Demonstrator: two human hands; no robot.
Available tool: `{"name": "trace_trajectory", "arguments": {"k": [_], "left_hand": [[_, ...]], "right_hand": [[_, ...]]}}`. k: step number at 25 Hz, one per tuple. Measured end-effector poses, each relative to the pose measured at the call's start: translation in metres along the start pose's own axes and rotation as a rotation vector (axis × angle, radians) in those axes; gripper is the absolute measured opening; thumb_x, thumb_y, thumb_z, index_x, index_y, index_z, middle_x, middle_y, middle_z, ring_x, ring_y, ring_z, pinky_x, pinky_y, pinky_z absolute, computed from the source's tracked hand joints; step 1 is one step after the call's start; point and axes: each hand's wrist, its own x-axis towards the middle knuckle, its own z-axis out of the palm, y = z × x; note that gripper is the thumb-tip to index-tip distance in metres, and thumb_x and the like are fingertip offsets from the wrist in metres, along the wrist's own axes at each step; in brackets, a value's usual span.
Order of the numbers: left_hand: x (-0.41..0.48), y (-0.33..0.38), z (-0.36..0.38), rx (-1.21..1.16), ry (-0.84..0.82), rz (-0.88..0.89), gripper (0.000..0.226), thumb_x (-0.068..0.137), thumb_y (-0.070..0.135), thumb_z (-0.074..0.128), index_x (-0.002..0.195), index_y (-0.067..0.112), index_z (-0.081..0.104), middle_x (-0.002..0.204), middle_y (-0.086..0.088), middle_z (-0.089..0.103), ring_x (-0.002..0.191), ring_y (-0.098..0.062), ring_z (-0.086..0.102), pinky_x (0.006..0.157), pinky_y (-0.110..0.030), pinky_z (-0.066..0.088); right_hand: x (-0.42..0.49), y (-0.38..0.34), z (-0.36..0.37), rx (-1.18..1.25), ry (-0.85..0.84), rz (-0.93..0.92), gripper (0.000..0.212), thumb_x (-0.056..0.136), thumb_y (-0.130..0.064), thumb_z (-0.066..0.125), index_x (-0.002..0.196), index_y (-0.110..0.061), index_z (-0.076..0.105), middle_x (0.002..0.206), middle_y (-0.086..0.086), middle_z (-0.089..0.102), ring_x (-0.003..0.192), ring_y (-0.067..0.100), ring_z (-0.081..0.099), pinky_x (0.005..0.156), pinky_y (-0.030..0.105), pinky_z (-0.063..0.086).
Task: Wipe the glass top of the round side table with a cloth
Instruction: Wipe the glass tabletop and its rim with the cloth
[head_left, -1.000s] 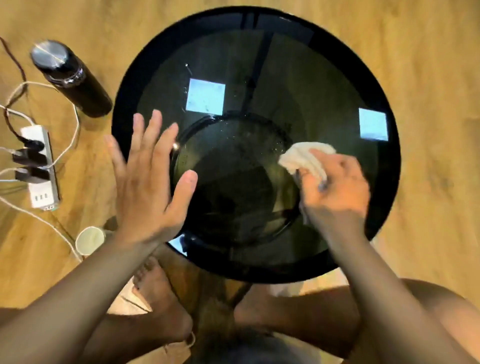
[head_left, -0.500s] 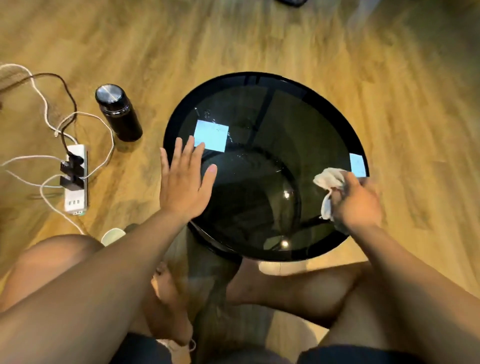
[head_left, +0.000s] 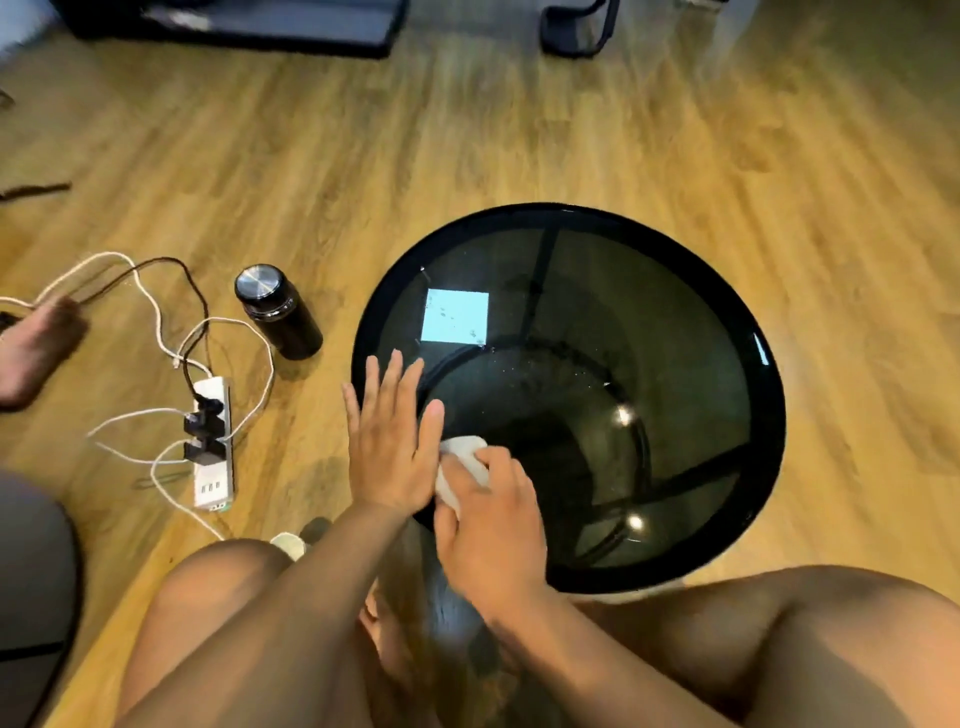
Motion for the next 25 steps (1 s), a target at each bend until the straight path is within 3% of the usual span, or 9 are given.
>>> {"name": "trace_trajectory", "arguments": {"k": [2, 4, 6, 11, 14, 17, 21, 23, 25], "left_hand": [[-0.001, 0.002, -0.002, -0.002, -0.019, 0.022, 0.063, 0.099, 0.050, 0.016, 0.151, 0.018, 0.032, 0.163, -0.005, 0.022, 0.153, -0.019, 0.000, 0.121, -0.049, -0.006], [-0.001, 0.005, -0.003, 0.038, -0.035, 0.021, 0.063, 0.099, 0.051, 0.017, 0.152, 0.019, 0.031, 0.164, -0.003, 0.021, 0.152, -0.018, -0.001, 0.122, -0.047, -0.007], [0.001, 0.006, -0.003, 0.093, -0.050, 0.012, 0.065, 0.098, 0.054, 0.015, 0.152, 0.021, 0.030, 0.164, -0.002, 0.021, 0.152, -0.018, -0.002, 0.122, -0.047, -0.007], [0.001, 0.006, -0.001, 0.179, -0.073, 0.000, 0.069, 0.096, 0.062, 0.009, 0.153, 0.027, 0.026, 0.165, 0.001, 0.016, 0.152, -0.016, -0.006, 0.121, -0.045, -0.010], [0.003, 0.005, 0.000, 0.164, -0.056, -0.026, 0.070, 0.095, 0.063, 0.008, 0.153, 0.028, 0.024, 0.165, 0.003, 0.014, 0.151, -0.014, -0.009, 0.120, -0.042, -0.013], [0.004, 0.004, 0.001, 0.132, -0.052, -0.040, 0.071, 0.095, 0.063, 0.006, 0.153, 0.028, 0.024, 0.165, 0.003, 0.014, 0.151, -0.014, -0.008, 0.122, -0.042, -0.010], [0.004, 0.004, -0.004, 0.045, -0.022, 0.005, 0.067, 0.096, 0.055, 0.014, 0.152, 0.021, 0.031, 0.164, -0.001, 0.021, 0.152, -0.016, -0.002, 0.122, -0.046, -0.004], [0.004, 0.002, -0.005, 0.032, -0.019, 0.016, 0.066, 0.097, 0.052, 0.016, 0.151, 0.019, 0.032, 0.163, -0.003, 0.023, 0.152, -0.017, -0.001, 0.122, -0.046, -0.006], [0.003, 0.001, -0.004, 0.028, -0.016, 0.017, 0.066, 0.097, 0.052, 0.016, 0.151, 0.018, 0.034, 0.162, -0.004, 0.025, 0.152, -0.018, 0.002, 0.122, -0.046, -0.006]], "right_hand": [[0.005, 0.021, -0.011, -0.048, -0.057, -0.115, 0.045, 0.071, -0.031, 0.075, 0.115, -0.030, 0.065, 0.101, 0.006, 0.060, 0.083, 0.025, 0.058, 0.068, 0.039, 0.051], [0.009, 0.071, -0.030, -0.069, -0.045, -0.081, 0.043, 0.066, -0.021, 0.078, 0.108, -0.028, 0.071, 0.094, 0.009, 0.063, 0.076, 0.031, 0.059, 0.061, 0.042, 0.050], [0.015, 0.125, -0.050, -0.123, 0.005, 0.049, 0.040, 0.073, -0.016, 0.074, 0.112, -0.023, 0.071, 0.099, 0.015, 0.061, 0.082, 0.039, 0.058, 0.066, 0.044, 0.050], [0.034, 0.249, -0.092, -0.294, 0.068, 0.409, 0.034, 0.091, -0.029, 0.051, 0.124, -0.027, 0.058, 0.117, 0.019, 0.054, 0.109, 0.042, 0.049, 0.083, 0.047, 0.050], [0.033, 0.236, -0.083, -0.234, 0.165, 0.548, 0.036, 0.089, -0.024, 0.050, 0.123, -0.020, 0.060, 0.111, 0.024, 0.056, 0.106, 0.044, 0.052, 0.082, 0.047, 0.051], [0.018, 0.142, -0.052, -0.144, 0.208, 0.349, 0.034, 0.077, -0.016, 0.064, 0.110, -0.011, 0.071, 0.095, 0.024, 0.061, 0.080, 0.045, 0.061, 0.067, 0.044, 0.053], [-0.005, 0.018, -0.017, 0.066, 0.023, 0.016, 0.052, 0.058, -0.032, 0.082, 0.107, -0.027, 0.066, 0.091, 0.006, 0.061, 0.071, 0.024, 0.061, 0.056, 0.037, 0.056], [-0.001, 0.031, -0.016, 0.017, -0.017, -0.125, 0.053, 0.059, -0.034, 0.083, 0.109, -0.032, 0.066, 0.090, 0.003, 0.061, 0.072, 0.023, 0.060, 0.056, 0.037, 0.054], [0.009, 0.087, -0.032, -0.042, 0.009, -0.092, 0.046, 0.065, -0.025, 0.082, 0.109, -0.029, 0.070, 0.090, 0.008, 0.062, 0.075, 0.032, 0.061, 0.060, 0.042, 0.052]]}}
